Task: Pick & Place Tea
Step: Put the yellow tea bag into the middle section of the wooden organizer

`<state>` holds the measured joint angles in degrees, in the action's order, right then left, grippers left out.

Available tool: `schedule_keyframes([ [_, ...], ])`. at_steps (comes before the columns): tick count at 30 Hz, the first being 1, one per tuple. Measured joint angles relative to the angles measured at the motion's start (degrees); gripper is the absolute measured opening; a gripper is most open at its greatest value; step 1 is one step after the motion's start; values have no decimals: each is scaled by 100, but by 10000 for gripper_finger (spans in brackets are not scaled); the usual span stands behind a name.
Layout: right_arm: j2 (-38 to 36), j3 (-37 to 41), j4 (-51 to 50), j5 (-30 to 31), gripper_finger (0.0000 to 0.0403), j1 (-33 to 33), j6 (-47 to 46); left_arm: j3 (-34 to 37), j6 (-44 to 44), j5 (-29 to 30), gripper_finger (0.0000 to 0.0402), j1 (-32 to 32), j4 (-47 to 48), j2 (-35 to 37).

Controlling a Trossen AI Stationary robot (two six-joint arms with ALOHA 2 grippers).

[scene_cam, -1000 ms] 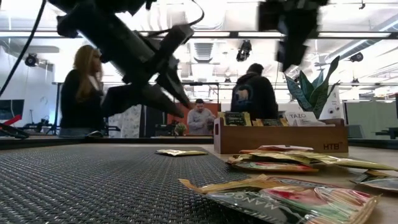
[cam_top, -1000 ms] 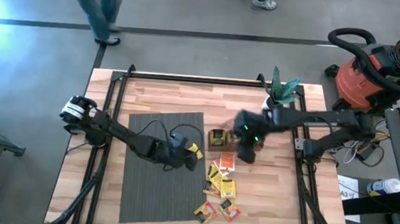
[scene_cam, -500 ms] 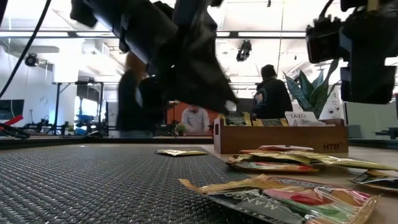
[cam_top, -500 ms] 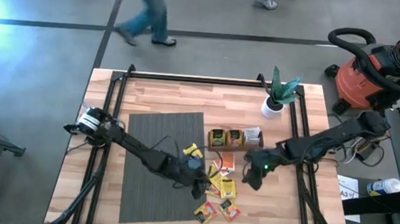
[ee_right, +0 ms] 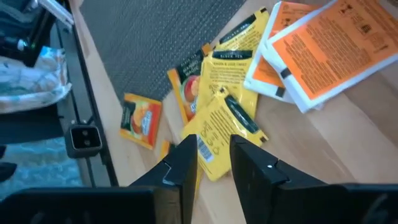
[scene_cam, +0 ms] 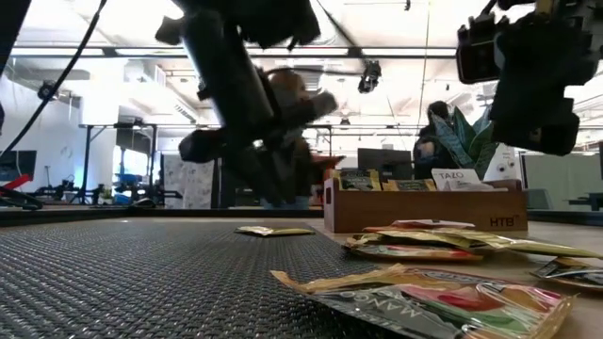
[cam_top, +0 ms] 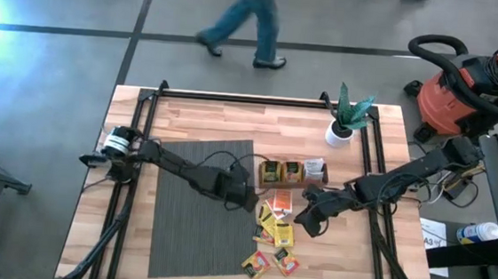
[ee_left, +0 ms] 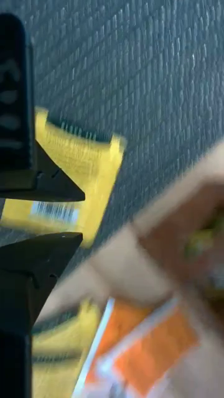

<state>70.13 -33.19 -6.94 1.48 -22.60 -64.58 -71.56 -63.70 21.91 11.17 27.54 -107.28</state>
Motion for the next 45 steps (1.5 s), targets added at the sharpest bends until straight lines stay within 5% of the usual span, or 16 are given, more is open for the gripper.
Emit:
schedule_keyframes([
  [7,611,-45,852,-107,93,10,-265,97,-183,409,84,-164,514,45],
  [22,2803,-1693,1482,-64,93,370,206,922,281,-371,84,-213,35,84],
  [32,3779,-2815,484,147,93,812,-3,1173,1134,-1334,84,-147,-422,181],
  [45,4310,-3765,-524,550,93,814,-104,1682,2028,-1113,84,1,-54,972],
])
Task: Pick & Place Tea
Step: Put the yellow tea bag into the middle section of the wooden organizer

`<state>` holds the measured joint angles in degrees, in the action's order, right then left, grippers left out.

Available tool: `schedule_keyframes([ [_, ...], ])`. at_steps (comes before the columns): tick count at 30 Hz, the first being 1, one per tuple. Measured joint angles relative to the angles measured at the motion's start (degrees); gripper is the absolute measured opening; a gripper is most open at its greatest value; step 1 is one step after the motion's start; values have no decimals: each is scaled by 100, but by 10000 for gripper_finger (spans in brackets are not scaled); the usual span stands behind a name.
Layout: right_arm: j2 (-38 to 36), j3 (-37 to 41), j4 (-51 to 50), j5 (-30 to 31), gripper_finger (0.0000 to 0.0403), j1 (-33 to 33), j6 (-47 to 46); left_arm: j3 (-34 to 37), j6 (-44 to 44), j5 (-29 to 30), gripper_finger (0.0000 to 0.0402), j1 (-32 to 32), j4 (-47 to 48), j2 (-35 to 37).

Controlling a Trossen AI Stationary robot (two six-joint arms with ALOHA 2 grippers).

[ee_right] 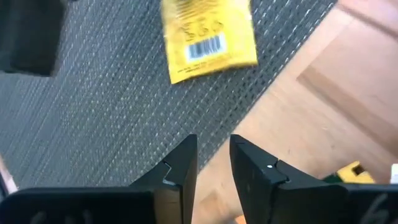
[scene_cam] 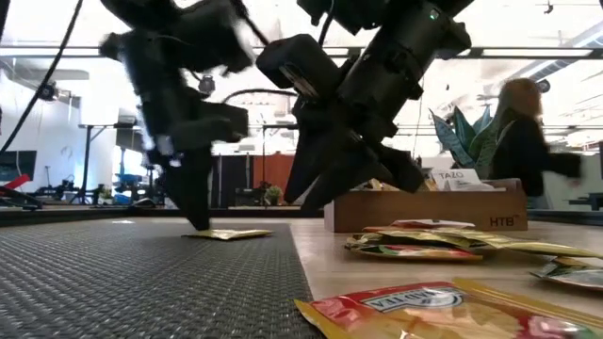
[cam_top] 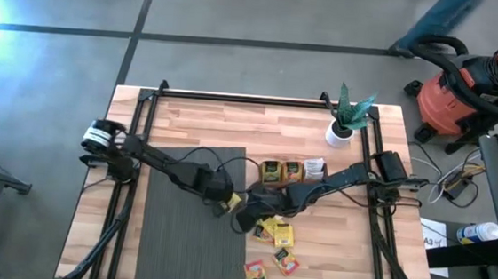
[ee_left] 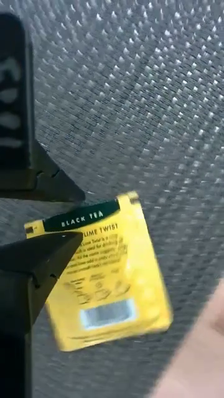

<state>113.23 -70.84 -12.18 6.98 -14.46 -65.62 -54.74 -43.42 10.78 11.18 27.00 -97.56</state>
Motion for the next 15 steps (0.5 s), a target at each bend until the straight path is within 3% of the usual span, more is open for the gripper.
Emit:
schedule_keyframes([
  [5,-101,22,147,114,93,0,720,584,57,895,84,503,-52,820],
  [10,-94,15,209,221,93,-90,3418,1279,410,1969,84,1089,-691,1758],
  [13,-94,26,229,322,93,-102,5443,1931,-586,1479,84,918,-1313,2044],
  [15,-93,46,205,789,93,-79,6433,2441,-1476,940,84,683,-2127,2078],
])
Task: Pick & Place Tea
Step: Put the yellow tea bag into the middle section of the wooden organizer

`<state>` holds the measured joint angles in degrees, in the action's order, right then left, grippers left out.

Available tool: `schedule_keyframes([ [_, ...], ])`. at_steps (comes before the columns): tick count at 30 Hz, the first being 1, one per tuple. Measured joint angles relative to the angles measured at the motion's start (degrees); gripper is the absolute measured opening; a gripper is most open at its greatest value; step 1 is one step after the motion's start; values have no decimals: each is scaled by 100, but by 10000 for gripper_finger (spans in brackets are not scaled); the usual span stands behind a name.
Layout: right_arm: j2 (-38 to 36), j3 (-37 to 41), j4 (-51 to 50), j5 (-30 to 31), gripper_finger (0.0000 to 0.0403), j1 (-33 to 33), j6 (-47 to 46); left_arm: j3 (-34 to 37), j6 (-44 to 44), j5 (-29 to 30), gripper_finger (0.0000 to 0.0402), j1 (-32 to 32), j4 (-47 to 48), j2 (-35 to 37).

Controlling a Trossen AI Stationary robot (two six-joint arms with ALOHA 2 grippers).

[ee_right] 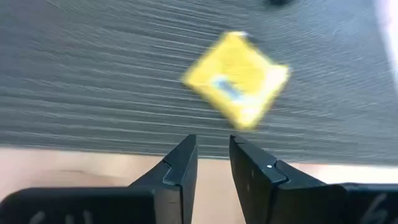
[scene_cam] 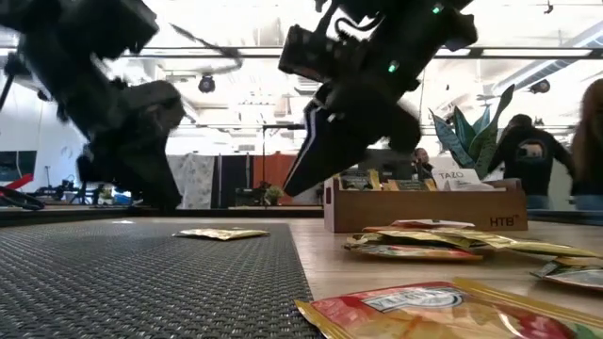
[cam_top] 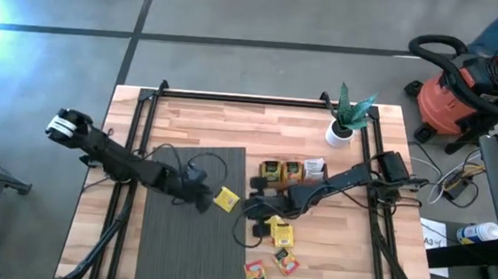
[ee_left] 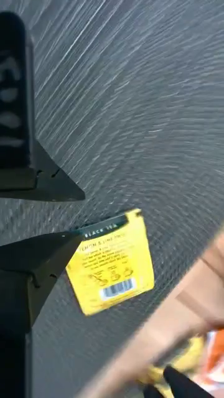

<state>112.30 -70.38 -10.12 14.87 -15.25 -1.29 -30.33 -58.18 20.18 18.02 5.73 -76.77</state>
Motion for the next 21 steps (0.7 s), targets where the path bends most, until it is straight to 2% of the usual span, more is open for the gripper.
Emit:
schedule_keyframes([
  [2,6,1,42,408,93,92,498,450,-598,-367,84,-152,-1117,-16],
  [5,5,-20,67,269,93,289,705,864,-969,-404,84,-292,-2270,-129],
  [9,194,-27,191,-286,101,464,742,944,-1107,-423,84,-338,-2331,-287],
  [14,567,-152,218,-289,130,481,1063,775,-1123,-627,84,-334,-2325,-642],
  [21,1011,-753,34,-291,165,468,1495,279,-971,-802,84,-334,-2340,-1329],
])
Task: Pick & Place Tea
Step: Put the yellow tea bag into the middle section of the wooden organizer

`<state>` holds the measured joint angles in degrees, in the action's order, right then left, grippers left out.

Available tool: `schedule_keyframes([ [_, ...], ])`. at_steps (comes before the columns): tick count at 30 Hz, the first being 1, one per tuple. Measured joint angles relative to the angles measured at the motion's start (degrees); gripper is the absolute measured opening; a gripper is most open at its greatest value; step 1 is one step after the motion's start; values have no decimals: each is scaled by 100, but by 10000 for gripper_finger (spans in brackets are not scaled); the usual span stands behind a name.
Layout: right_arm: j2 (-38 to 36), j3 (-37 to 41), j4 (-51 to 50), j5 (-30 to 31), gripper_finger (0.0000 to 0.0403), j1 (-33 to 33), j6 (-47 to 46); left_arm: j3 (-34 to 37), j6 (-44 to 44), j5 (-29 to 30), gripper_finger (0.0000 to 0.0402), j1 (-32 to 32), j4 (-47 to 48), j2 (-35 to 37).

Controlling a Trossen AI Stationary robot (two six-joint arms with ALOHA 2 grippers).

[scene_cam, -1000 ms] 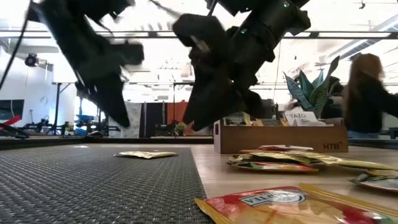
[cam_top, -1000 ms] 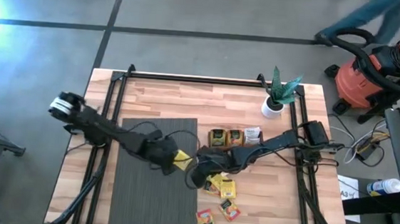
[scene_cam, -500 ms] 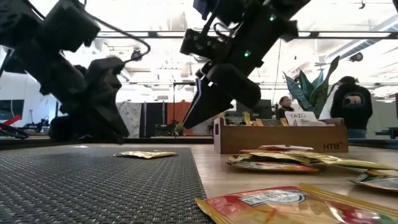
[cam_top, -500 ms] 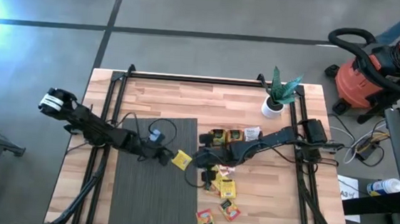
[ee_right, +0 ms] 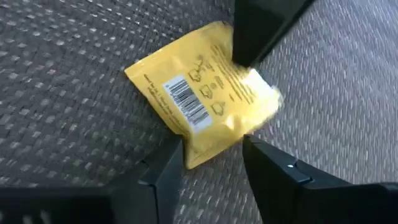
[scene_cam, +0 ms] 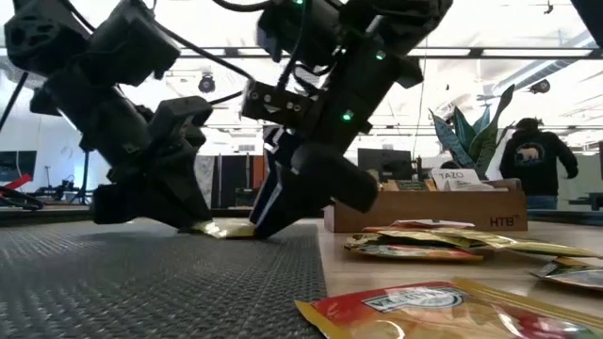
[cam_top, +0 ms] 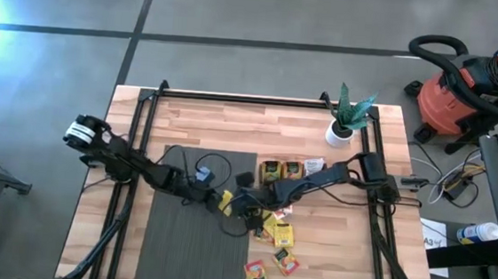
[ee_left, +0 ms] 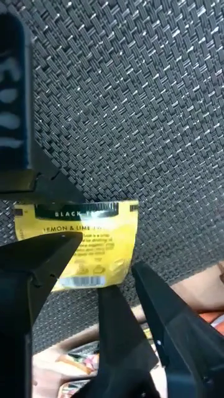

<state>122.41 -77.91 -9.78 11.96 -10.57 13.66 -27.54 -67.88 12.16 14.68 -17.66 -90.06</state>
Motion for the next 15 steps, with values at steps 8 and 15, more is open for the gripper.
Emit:
schedule_keyframes([
  [8,98,-319,-257,193,169,-9,285,-125,116,-23,84,4,-11,-97],
  [15,46,-589,-245,278,127,2,304,-97,385,-128,84,13,2,118],
])
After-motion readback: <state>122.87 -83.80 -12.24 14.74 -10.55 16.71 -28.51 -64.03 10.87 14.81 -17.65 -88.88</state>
